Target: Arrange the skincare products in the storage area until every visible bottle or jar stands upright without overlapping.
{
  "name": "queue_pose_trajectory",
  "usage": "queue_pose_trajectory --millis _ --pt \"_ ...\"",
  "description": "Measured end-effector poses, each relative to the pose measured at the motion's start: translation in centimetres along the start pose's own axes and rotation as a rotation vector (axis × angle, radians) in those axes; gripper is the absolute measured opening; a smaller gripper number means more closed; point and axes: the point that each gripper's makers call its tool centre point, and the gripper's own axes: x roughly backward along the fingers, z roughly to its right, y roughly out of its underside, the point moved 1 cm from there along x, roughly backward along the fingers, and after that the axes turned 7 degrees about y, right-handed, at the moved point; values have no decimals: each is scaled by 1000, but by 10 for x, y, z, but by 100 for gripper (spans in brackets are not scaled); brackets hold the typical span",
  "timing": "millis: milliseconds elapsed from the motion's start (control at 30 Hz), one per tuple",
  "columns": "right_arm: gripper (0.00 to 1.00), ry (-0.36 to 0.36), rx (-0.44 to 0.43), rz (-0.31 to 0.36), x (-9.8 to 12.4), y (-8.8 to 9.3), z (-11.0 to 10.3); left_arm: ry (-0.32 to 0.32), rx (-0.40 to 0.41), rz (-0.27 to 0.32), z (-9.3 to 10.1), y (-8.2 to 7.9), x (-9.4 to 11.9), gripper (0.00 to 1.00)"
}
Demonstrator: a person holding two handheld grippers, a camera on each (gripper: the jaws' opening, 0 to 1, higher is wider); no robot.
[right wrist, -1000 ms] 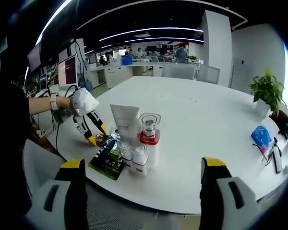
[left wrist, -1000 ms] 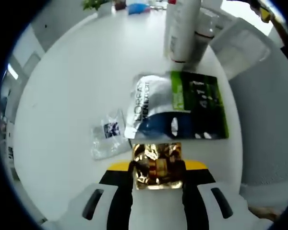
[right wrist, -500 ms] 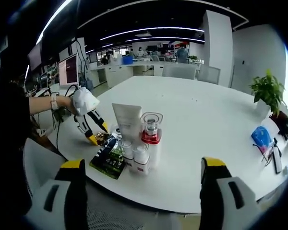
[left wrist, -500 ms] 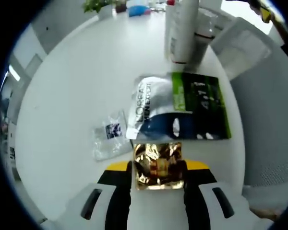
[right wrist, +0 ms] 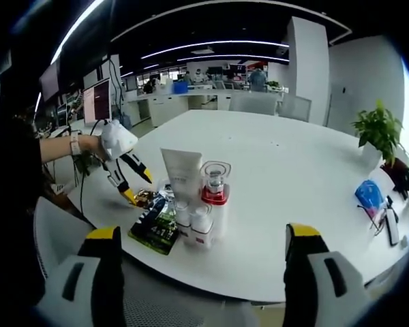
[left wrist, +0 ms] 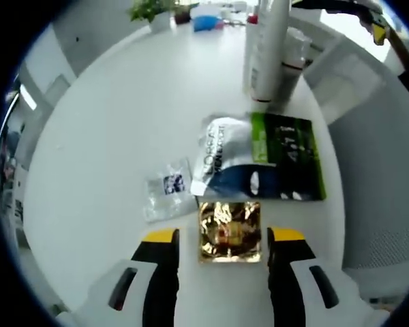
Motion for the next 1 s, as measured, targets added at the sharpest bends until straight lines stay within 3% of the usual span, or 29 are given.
queue_pose_trajectory --millis 367,733,800,1000 --pt "100 17 20 0 12 -2 -2 -46 52 43 -6 -3 10 47" --pt "100 25 34 -23 16 -4 -7 -54 211 132 -24 -7 10 38" --pt "100 28 34 -25 16 -4 -8 -32 297 170 -27 -11 7 38" --pt "100 37 26 -26 16 -3 -8 -2 384 171 -31 -8 -3 39"
